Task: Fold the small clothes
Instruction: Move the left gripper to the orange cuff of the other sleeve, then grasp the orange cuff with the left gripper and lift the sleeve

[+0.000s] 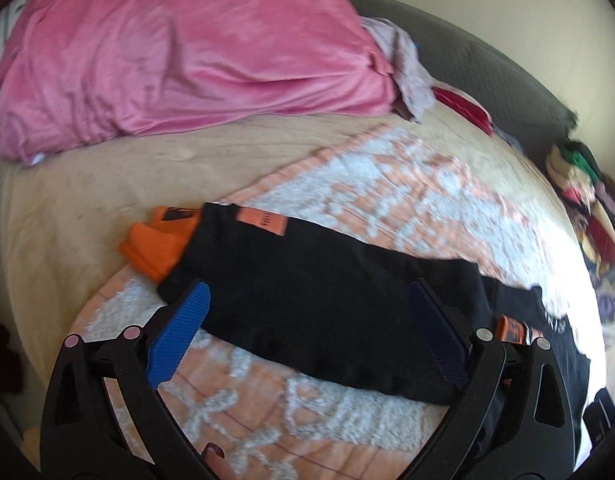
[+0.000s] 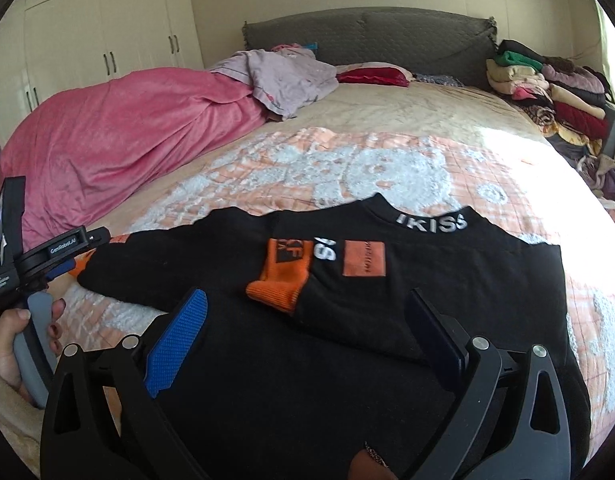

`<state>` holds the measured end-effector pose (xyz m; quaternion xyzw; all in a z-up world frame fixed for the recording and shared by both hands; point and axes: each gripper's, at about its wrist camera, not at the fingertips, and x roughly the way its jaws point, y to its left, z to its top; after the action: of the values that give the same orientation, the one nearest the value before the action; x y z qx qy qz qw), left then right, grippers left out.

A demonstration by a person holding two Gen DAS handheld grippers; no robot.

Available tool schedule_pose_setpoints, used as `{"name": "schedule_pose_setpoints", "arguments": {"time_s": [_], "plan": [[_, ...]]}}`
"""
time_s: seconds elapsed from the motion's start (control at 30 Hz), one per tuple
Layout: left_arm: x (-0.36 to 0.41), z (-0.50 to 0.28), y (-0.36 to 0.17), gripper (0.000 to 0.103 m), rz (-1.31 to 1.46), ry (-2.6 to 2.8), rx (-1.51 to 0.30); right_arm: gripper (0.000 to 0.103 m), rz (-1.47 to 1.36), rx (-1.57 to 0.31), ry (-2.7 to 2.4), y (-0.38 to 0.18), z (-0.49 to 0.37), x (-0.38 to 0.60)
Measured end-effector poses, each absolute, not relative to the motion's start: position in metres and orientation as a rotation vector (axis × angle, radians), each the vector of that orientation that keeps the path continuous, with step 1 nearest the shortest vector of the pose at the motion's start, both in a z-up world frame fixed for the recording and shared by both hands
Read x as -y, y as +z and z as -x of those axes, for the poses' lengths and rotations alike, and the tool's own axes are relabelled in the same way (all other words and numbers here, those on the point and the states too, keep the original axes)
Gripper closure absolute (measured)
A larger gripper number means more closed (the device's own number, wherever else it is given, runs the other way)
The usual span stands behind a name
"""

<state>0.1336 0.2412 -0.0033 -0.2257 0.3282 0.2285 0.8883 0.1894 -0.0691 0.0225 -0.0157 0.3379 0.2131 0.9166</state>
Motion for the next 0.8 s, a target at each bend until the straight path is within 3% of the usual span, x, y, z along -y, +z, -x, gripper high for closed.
{"name": "schedule_pose_setpoints", "arguments": {"time_s": [0.27,0.8], "plan": [[-0.284,-0.116,-0.012,0.010,0.611,0.584,-0.646,0.005,0.087,-0.696,0.535,0.029,-0.190,0.025],[-0.326,-0.123,-0.050,0.010,0.792,0.624,-0.739,0.005,0.166,-0.731,0.671,0.015,-0.197,-0.050]]}}
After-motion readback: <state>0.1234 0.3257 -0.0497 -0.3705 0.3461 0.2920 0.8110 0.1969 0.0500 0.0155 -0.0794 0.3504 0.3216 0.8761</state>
